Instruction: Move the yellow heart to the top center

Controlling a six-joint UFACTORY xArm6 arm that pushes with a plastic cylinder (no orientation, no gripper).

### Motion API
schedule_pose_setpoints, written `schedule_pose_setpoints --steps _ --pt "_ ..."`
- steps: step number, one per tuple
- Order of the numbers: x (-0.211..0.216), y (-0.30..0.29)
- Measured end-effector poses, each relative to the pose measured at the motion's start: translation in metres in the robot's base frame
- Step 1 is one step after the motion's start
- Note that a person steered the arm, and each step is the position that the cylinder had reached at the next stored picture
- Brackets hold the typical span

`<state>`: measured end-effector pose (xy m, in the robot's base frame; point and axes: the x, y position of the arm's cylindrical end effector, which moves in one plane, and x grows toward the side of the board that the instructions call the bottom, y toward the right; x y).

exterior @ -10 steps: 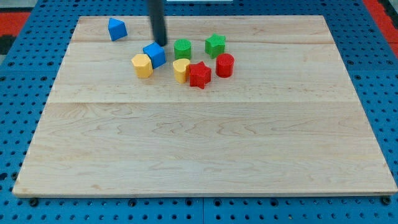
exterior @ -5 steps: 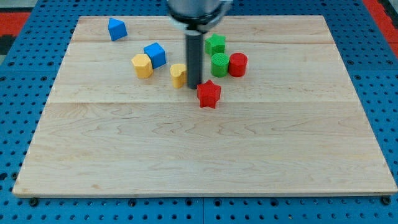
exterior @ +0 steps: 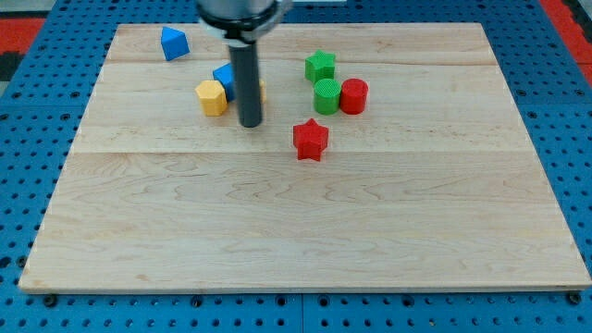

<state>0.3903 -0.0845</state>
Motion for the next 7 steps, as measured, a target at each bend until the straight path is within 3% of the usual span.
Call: schedule_pose_setpoints --steps 1,2,6,7 --pt "-0.020 -0.007" --pt "-0.026 0.025" --pt "-0.117 0.060" --pt "-0.119 0.081"
